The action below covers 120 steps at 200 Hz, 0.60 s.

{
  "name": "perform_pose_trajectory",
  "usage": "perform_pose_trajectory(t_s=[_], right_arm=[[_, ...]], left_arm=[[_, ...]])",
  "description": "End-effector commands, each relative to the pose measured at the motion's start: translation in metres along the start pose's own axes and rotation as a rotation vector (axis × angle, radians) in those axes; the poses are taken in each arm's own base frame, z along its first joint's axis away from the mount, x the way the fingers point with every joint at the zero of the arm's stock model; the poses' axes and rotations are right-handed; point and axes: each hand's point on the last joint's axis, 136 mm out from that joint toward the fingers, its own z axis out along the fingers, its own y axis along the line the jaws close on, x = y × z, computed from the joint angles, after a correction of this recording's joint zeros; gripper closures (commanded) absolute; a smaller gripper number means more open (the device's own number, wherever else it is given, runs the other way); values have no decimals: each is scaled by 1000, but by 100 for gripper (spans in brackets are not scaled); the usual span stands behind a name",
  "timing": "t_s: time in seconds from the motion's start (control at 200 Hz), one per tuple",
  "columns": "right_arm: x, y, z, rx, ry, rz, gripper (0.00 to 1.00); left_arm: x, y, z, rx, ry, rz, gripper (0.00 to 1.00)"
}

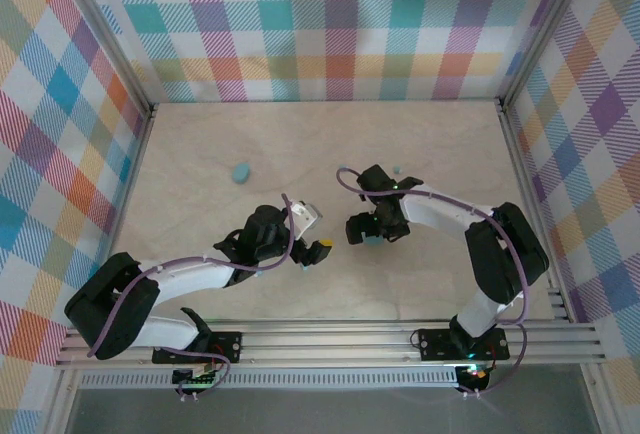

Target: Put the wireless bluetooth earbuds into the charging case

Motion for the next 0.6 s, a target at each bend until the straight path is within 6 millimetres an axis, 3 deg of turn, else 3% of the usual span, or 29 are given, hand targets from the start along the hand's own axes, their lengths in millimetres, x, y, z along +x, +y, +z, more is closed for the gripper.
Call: perform_pose_trajectory(t_s=[0.0, 0.175, 0.41, 0.595], right_arm=[[1, 0, -1, 9, 54, -46, 4], [3, -2, 16, 31, 107, -21, 6], [2, -9, 21, 71, 107, -28, 11], [3, -8, 21, 62, 105, -17, 28]], left_arm=[[-2, -6, 3, 27, 29, 29, 12], [-5, -4, -2, 9, 18, 44, 13], [-2, -3, -6, -5, 31, 58, 13], [-18, 4, -13, -49, -11, 9, 13]])
